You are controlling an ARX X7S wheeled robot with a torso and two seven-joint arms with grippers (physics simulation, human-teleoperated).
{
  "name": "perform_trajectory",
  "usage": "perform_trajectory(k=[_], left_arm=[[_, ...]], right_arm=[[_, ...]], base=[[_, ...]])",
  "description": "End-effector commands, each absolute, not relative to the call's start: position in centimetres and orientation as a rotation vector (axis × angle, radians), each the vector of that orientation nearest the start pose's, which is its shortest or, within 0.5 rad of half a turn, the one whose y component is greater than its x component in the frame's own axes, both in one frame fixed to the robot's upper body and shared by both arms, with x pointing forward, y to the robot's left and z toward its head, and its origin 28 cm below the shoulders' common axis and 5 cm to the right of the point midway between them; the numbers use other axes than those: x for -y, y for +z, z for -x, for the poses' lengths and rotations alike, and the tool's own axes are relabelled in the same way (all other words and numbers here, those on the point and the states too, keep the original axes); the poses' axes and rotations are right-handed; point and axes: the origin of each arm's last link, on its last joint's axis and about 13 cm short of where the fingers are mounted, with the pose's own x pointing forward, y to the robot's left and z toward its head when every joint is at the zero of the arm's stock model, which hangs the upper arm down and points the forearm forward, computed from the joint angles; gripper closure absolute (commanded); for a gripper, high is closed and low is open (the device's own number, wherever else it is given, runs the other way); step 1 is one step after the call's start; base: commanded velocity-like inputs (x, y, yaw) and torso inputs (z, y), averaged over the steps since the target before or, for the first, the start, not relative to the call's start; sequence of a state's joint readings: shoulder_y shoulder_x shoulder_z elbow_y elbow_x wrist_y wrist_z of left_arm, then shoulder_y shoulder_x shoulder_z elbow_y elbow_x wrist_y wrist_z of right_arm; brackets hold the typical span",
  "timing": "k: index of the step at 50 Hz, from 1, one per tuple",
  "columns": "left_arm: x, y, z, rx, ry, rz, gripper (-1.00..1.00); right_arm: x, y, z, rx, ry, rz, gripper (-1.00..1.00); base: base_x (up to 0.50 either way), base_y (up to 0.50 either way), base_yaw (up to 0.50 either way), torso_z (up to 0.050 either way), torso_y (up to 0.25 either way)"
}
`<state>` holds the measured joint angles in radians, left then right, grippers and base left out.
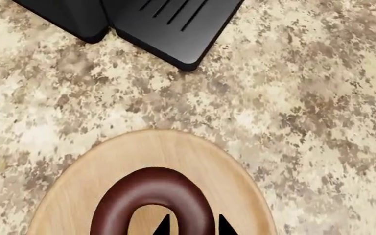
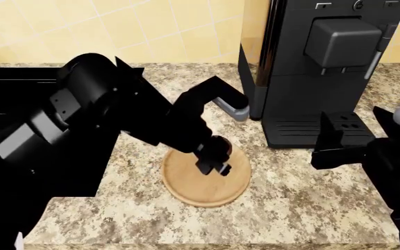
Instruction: Place the pastries on the plates.
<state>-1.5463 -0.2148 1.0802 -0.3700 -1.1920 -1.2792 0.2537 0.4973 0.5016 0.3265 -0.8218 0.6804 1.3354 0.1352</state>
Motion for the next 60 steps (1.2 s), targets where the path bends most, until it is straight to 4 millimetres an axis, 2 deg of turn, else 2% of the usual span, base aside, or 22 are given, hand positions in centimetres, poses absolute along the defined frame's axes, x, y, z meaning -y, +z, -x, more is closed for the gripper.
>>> perform_trajectory(k=[1,7,8,22,29,37,42,45,55,60], left_arm=[[-14.1,26.7,-34.3,-0.814,-0.983,-0.399,1.0],[-14.0,26.8,-34.2,-0.818,-0.98,-0.39,1.0],[-14.0,26.9,-34.2,-0.817,-0.981,-0.388,-1.0],[-14.7,28.1,-33.6,-0.795,-0.977,-0.355,-1.0],[-16.4,29.0,-33.3,-0.775,-0.938,-0.305,-1.0],[-17.9,30.4,-32.4,-0.655,-0.885,-0.219,-1.0],[-19.4,29.3,-31.5,-0.575,-0.753,-0.168,-1.0],[-20.8,28.8,-30.4,-0.526,-0.679,-0.066,-1.0],[-24.3,27.6,-28.6,-0.342,-0.467,-0.037,-1.0],[-24.3,26.8,-28.3,-0.198,-0.355,-0.041,-1.0]], right_arm=[[18.6,21.7,-20.5,0.015,0.0,0.128,-1.0],[18.6,21.8,-20.5,0.018,0.001,0.126,-1.0],[18.6,21.8,-20.6,0.018,0.001,0.127,-1.0],[18.4,21.8,-20.8,0.021,0.006,0.123,-1.0],[18.5,21.7,-20.9,0.018,0.006,0.123,-1.0],[18.3,21.6,-21.3,0.023,0.013,0.121,-1.0],[18.1,21.6,-21.3,0.048,0.037,0.122,-1.0],[18.0,21.5,-21.5,0.058,0.046,0.128,-1.0],[18.1,22.2,-21.5,0.089,0.035,0.137,-1.0],[18.3,22.7,-21.3,0.101,0.019,0.139,-1.0]], base=[[0.0,0.0,0.0,0.0,0.0],[0.0,0.0,0.0,0.0,0.0],[0.0,0.0,0.0,0.0,0.0],[0.0,0.0,0.0,0.0,0.0],[0.0,0.0,0.0,0.0,0.0],[0.0,0.0,0.0,0.0,0.0],[0.0,0.0,0.0,0.0,0.0],[0.0,0.0,0.0,0.0,0.0],[0.0,0.0,0.0,0.0,0.0],[0.0,0.0,0.0,0.0,0.0]])
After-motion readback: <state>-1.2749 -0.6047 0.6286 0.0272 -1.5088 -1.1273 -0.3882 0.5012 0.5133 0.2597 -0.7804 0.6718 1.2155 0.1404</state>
